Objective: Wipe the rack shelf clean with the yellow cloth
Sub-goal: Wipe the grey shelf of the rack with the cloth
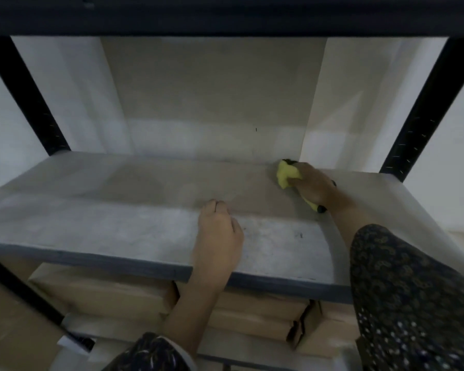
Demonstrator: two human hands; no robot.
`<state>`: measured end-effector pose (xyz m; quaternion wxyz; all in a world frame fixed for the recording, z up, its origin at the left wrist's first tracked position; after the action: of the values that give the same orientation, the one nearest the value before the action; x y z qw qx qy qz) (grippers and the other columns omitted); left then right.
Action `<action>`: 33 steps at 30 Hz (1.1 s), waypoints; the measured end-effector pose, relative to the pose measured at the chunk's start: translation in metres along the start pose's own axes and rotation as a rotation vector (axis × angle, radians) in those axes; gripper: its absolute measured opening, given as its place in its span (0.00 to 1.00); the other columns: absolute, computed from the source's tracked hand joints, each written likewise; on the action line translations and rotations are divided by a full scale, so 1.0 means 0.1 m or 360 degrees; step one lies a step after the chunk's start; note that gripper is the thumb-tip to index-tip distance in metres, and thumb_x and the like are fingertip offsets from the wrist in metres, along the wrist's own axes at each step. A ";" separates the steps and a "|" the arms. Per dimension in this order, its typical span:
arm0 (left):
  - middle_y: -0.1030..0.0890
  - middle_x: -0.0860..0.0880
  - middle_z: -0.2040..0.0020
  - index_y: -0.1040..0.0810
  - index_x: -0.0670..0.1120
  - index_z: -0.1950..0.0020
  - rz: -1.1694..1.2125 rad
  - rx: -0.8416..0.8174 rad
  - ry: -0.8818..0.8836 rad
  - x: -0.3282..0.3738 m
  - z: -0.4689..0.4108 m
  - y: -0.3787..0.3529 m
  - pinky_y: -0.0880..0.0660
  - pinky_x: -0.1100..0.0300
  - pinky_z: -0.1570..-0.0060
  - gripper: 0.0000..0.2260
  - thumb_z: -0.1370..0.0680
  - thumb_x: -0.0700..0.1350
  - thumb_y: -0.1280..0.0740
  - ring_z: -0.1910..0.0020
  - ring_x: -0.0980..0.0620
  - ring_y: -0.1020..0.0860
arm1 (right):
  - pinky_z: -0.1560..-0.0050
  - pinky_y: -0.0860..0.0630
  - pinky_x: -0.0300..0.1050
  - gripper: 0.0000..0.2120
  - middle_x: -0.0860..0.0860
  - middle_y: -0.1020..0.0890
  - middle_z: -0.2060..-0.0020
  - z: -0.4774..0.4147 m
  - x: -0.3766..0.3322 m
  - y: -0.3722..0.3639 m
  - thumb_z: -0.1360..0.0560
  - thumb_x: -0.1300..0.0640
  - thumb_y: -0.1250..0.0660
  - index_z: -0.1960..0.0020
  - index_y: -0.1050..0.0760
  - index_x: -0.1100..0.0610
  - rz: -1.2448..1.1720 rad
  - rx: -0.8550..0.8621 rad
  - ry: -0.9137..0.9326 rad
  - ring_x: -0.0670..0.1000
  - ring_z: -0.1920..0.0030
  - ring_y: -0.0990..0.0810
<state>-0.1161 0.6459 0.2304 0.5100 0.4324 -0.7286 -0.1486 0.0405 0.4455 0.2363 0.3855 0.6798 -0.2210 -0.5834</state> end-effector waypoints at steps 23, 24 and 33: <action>0.22 0.39 0.55 0.24 0.40 0.52 -0.0117 0.0135 -0.0062 -0.57 -0.06 0.69 0.26 0.50 0.55 0.06 0.22 0.39 0.40 0.53 0.41 0.25 | 0.43 0.27 0.52 0.20 0.56 0.23 0.48 1.58 -0.11 0.35 0.22 0.51 0.42 0.36 0.28 0.60 0.0040 0.0360 -0.0674 0.58 0.49 0.25; 0.22 0.39 0.56 0.24 0.39 0.54 -0.0219 0.0106 -0.0106 -0.67 -0.05 0.73 0.27 0.49 0.55 0.06 0.22 0.39 0.40 0.54 0.39 0.26 | 0.42 0.28 0.53 0.24 0.57 0.22 0.46 1.51 -0.17 0.26 0.23 0.46 0.42 0.35 0.28 0.62 0.0060 0.0326 -0.0660 0.59 0.47 0.25; 0.25 0.39 0.49 0.25 0.37 0.49 -0.0312 0.0049 -0.0073 -0.72 0.00 0.68 0.28 0.48 0.51 0.10 0.20 0.41 0.44 0.47 0.41 0.28 | 0.51 0.30 0.48 0.13 0.53 0.21 0.46 1.49 -1.09 -0.56 0.23 0.51 0.36 0.39 0.28 0.52 0.0201 -0.0106 0.0202 0.55 0.47 0.23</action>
<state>-0.1413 0.7414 0.2307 0.4696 0.5059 -0.6964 -0.1965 -0.1358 0.5214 0.2569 0.4572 0.6869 -0.2189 -0.5208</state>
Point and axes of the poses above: each hand's wrist, its own z-axis away from the middle knuckle, its own y-axis out of the back of the hand, x = y × z, the point moved 4 cm from there along -z, towards the middle knuckle
